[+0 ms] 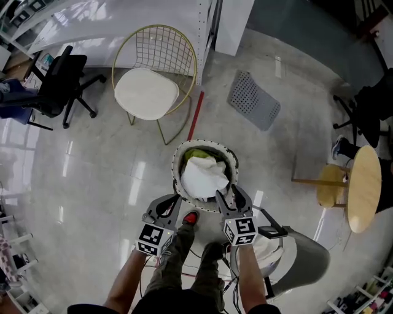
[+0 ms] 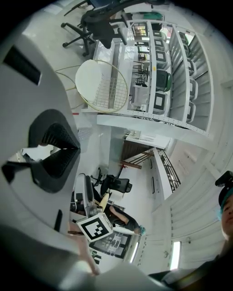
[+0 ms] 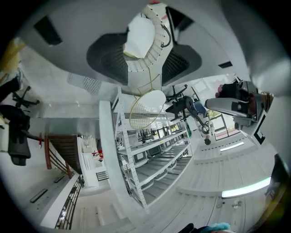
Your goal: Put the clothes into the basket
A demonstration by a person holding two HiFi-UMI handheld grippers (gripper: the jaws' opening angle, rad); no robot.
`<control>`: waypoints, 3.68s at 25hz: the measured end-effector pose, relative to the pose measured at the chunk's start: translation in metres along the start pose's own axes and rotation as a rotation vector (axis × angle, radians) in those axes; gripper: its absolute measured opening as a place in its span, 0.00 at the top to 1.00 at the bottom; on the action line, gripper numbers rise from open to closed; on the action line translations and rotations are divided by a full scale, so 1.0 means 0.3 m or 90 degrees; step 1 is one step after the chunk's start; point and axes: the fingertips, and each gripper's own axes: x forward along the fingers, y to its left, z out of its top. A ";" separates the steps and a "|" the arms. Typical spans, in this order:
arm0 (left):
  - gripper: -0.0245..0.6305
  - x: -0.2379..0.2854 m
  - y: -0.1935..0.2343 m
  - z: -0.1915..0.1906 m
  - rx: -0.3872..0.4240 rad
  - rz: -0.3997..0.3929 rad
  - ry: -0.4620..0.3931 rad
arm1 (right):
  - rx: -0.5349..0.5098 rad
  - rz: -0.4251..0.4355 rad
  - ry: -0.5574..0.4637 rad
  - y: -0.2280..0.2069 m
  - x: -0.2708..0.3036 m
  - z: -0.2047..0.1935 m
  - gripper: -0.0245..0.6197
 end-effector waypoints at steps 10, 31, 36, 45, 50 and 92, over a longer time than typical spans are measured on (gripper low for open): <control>0.95 -0.040 -0.029 0.056 0.017 -0.014 -0.020 | -0.006 -0.022 -0.034 0.032 -0.080 0.081 0.59; 0.95 -0.306 -0.141 0.429 0.088 -0.018 -0.178 | -0.042 -0.078 -0.198 0.189 -0.419 0.445 0.88; 0.95 -0.379 -0.191 0.508 0.109 -0.027 -0.208 | -0.056 -0.087 -0.233 0.229 -0.542 0.527 0.89; 0.95 -0.426 -0.333 0.575 0.148 -0.085 -0.237 | -0.069 -0.147 -0.281 0.223 -0.726 0.571 0.89; 0.95 -0.374 -0.450 0.583 0.174 -0.152 -0.231 | -0.052 -0.208 -0.293 0.169 -0.829 0.536 0.89; 0.95 -0.172 -1.684 0.034 0.321 -0.585 -0.001 | 0.241 -0.676 -0.240 -0.165 -1.952 -0.352 0.89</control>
